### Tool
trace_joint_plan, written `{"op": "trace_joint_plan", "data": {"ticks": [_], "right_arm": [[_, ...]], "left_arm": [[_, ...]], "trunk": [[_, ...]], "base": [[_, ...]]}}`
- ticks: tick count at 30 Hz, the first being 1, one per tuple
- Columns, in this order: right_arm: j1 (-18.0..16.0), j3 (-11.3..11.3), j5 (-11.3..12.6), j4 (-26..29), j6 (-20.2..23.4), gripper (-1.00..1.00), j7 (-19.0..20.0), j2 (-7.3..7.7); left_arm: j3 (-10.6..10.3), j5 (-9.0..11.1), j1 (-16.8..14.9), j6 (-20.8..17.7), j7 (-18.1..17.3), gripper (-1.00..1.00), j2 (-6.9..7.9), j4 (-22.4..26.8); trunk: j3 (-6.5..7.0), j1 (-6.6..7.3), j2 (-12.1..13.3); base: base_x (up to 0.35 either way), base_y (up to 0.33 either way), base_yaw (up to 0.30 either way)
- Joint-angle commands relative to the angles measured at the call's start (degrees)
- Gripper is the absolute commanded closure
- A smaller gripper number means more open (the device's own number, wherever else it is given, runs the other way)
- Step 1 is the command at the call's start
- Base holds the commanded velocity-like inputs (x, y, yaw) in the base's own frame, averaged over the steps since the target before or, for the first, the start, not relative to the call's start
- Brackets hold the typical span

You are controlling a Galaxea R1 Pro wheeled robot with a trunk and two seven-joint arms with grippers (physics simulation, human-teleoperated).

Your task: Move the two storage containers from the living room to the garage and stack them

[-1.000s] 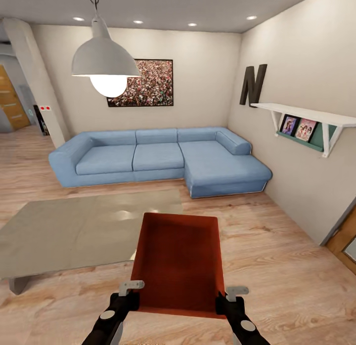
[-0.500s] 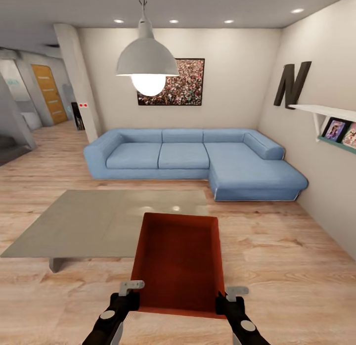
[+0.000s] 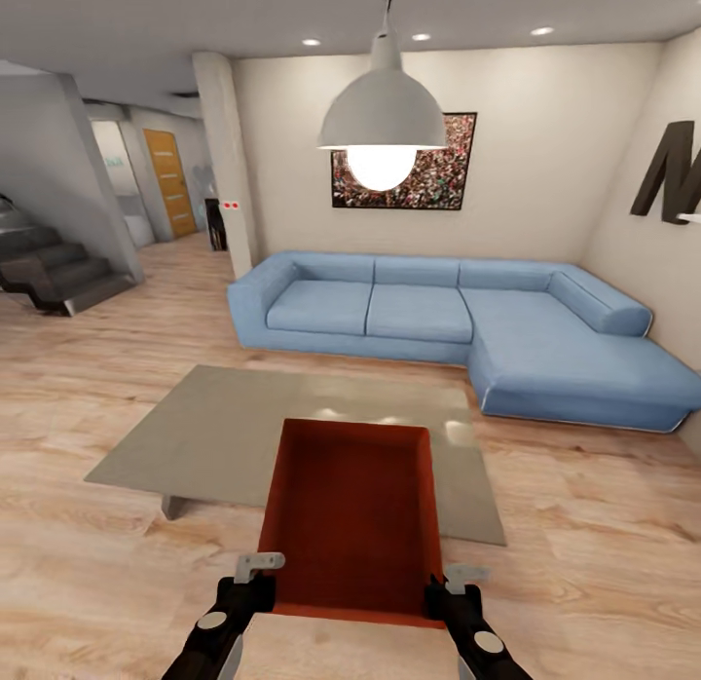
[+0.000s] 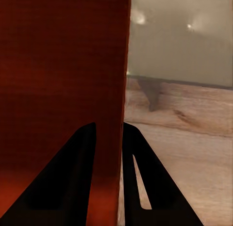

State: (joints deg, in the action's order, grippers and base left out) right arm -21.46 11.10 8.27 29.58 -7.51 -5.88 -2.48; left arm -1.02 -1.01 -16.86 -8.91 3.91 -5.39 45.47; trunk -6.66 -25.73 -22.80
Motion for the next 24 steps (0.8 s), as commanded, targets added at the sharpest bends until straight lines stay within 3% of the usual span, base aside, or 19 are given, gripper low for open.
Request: {"op": "trace_joint_plan", "data": {"ticks": [1,24], "right_arm": [[-0.1,0.2,0.3,0.1,-3.3,1.00,-0.5,1.51],[-0.1,0.3,0.3,0.1,-3.3,1.00,-0.5,1.51]], "left_arm": [[0.6,-0.5,0.0,-0.4,0.7,1.00,0.32,0.0],[0.6,-0.5,0.0,-0.4,0.7,1.00,0.29,-0.1]], "trunk": [[-0.12,-0.05,-0.1],[-0.12,-0.05,-0.1]], "base": [[0.164,0.282,0.300],[0.029,0.315,0.300]]}}
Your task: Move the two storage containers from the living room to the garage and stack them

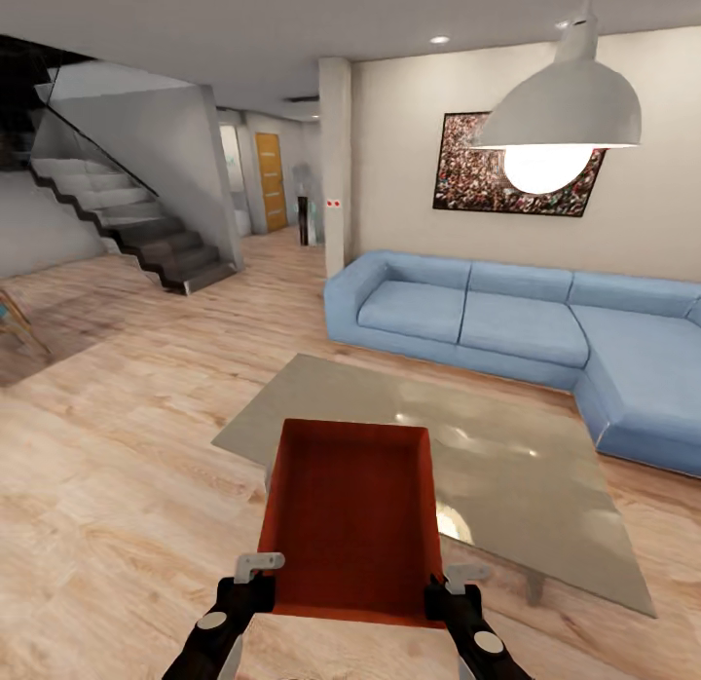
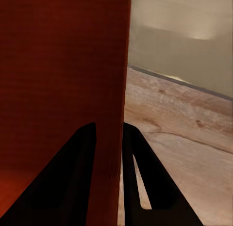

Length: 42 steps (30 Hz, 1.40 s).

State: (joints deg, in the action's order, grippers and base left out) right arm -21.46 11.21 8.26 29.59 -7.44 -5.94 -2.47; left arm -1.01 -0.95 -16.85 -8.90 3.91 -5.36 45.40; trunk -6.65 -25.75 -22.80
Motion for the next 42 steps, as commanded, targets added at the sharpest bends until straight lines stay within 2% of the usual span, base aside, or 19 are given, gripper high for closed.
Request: {"op": "trace_joint_plan", "data": {"ticks": [1,41,42], "right_arm": [[-0.1,0.2,0.3,0.1,-3.4,1.00,-0.5,1.51],[-0.1,0.0,0.7,0.0,-3.4,1.00,-0.2,1.51],[-0.2,0.6,1.0,0.1,-0.1,1.00,-0.2,-0.13]], "left_arm": [[0.6,-0.5,0.0,-0.4,0.7,1.00,0.28,0.0],[0.6,-0.5,0.0,-0.4,0.7,1.00,0.33,0.0],[-0.4,-0.5,0.3,-0.7,0.1,1.00,-0.52,0.4]], "trunk": [[-0.12,-0.03,-0.1],[-0.12,-0.03,-0.1],[-0.12,-0.03,-0.1]], "base": [[0.040,0.321,0.300],[0.247,0.226,0.300],[0.000,0.000,0.000]]}}
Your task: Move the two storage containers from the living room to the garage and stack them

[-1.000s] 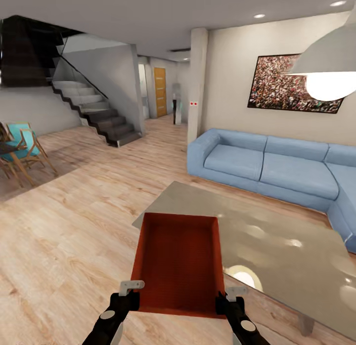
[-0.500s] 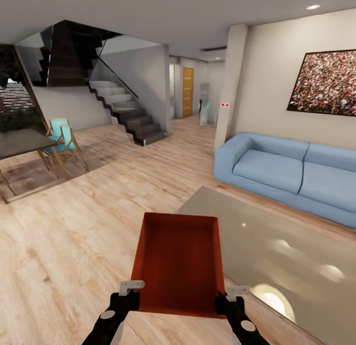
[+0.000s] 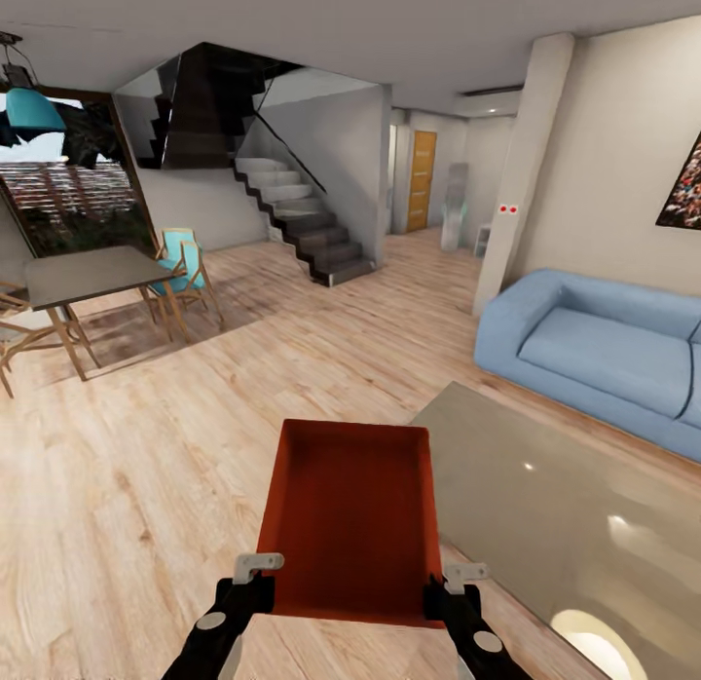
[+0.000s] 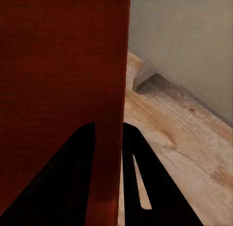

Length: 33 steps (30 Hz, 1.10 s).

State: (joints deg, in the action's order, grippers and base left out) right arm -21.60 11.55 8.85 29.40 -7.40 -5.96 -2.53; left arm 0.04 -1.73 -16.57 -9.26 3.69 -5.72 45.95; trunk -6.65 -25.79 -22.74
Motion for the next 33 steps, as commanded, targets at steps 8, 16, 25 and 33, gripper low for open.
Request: {"op": "trace_joint_plan", "data": {"ticks": [8,16,25,33], "right_arm": [[-0.1,1.3,0.5,-0.4,-0.2,1.00,-0.3,-0.03],[-0.1,1.1,0.2,-1.6,-0.3,1.00,-0.3,-0.28],[-0.1,1.2,0.2,-1.5,-0.3,1.00,-0.4,0.02],[-0.1,0.1,0.3,-1.3,-0.3,1.00,-0.2,0.11]], "left_arm": [[1.0,-0.7,1.3,-0.4,0.5,1.00,-0.97,0.4],[1.3,-0.9,1.4,-0.6,0.3,1.00,-0.78,-0.2],[1.2,-0.7,1.4,-0.6,0.4,1.00,-0.79,-0.2],[-1.4,0.4,1.4,-0.6,0.5,1.00,-3.42,-0.2]], "trunk": [[-0.13,0.01,-0.2],[-0.13,0.01,-0.2],[-0.13,0.01,-0.2],[-0.13,0.01,-0.2]], "base": [[0.024,0.019,0.000],[0.237,0.199,0.000],[0.255,0.216,0.000],[0.276,0.199,0.000]]}}
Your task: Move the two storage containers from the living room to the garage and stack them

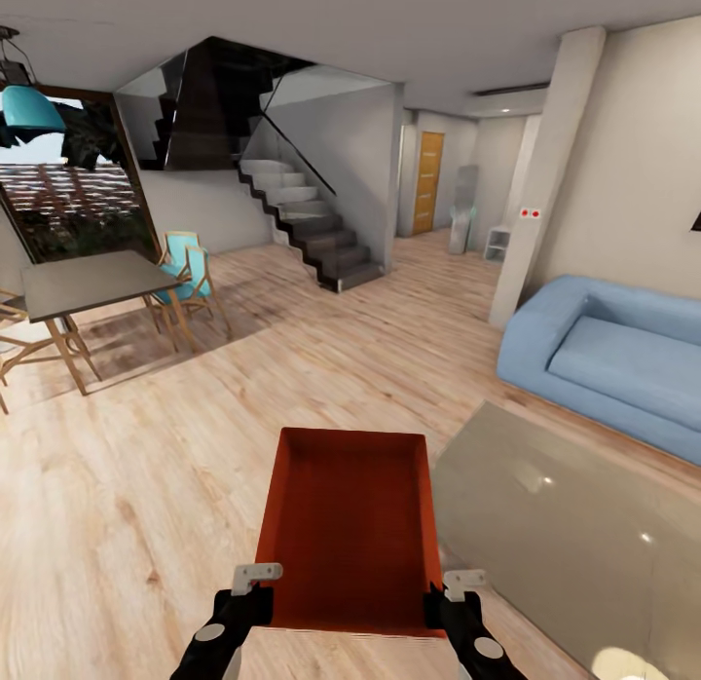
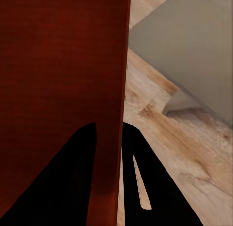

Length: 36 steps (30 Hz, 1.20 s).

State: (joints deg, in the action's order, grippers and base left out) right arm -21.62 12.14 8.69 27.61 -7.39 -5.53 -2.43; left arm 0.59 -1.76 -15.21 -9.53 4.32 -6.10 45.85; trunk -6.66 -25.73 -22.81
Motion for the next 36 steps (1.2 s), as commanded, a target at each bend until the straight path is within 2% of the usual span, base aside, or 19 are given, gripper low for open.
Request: {"op": "trace_joint_plan", "data": {"ticks": [1,23,36], "right_arm": [[-0.1,-0.4,0.4,0.4,-0.3,1.00,-0.6,0.02],[-0.1,-0.4,0.5,0.4,-0.3,1.00,-0.6,0.06],[-0.1,-0.4,0.5,0.4,-0.3,1.00,-0.4,0.06]], "left_arm": [[-2.0,0.4,0.0,-0.3,-0.1,1.00,-3.04,-0.1],[-2.2,0.4,0.0,-0.4,-0.1,1.00,-3.09,-0.1],[-2.2,0.4,0.0,-0.5,-0.3,1.00,-3.14,-0.2]], "trunk": [[-0.12,-0.06,-0.1],[-0.12,-0.06,-0.1],[-0.12,-0.06,-0.1]], "base": [[0.300,0.177,0.000],[0.302,0.176,-0.003],[0.261,0.222,-0.204]]}}
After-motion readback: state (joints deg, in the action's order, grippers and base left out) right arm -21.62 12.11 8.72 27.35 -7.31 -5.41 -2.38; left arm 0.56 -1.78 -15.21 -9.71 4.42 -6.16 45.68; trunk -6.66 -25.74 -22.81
